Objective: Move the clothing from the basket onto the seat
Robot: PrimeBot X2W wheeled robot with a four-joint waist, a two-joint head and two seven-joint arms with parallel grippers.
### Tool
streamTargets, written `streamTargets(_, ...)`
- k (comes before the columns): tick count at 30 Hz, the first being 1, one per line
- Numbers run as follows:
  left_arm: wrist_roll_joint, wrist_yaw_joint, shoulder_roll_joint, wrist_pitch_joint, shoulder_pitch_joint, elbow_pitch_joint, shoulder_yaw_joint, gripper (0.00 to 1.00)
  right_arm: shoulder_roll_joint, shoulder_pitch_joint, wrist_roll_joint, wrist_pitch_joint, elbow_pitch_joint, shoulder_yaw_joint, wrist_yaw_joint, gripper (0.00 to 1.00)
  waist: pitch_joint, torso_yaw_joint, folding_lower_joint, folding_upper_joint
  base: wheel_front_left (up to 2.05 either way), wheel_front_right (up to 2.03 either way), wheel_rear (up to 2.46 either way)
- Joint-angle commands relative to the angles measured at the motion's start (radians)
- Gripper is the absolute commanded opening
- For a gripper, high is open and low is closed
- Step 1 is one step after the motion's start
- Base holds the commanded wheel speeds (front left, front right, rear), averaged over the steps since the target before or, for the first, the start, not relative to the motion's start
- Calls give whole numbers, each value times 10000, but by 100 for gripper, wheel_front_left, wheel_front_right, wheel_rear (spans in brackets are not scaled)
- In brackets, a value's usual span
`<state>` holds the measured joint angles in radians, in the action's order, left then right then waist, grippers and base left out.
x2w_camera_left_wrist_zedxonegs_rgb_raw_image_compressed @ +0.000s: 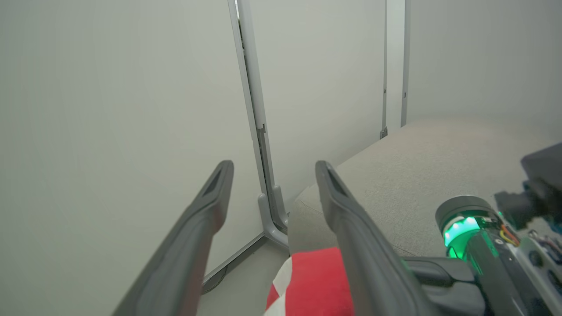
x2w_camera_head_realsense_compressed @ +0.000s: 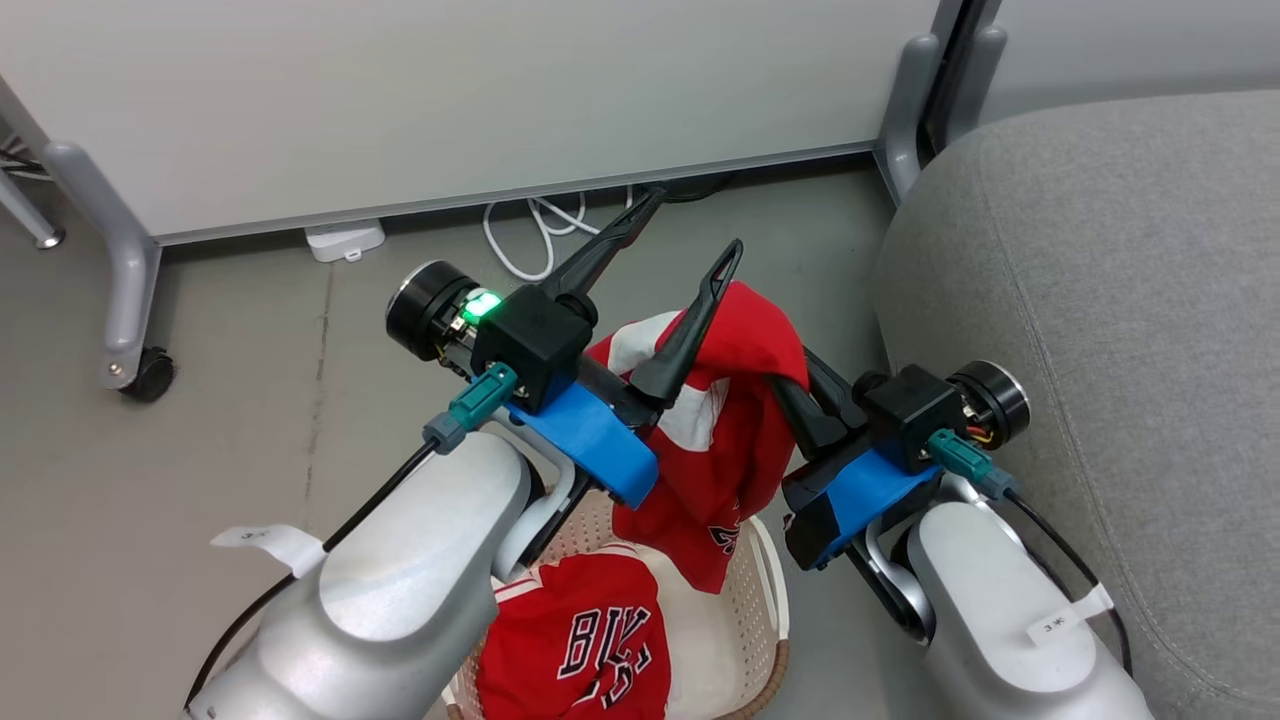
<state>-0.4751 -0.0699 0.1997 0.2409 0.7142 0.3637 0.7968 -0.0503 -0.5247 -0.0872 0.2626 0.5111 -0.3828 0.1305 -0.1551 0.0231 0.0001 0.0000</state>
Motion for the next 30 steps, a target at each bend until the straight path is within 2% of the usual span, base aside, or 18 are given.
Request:
streamTargets(1,38,21,32,62,121,-28,45,100,-2,123,85,35,-119,86,5,0,-150,200,-1,0,0,0,0)
streamTargets(30,177,-59,107,15,316,190,629,100,-125,1466,365,37,-1981,2065,3,0,-787,2614,-1,0,0,0,0)
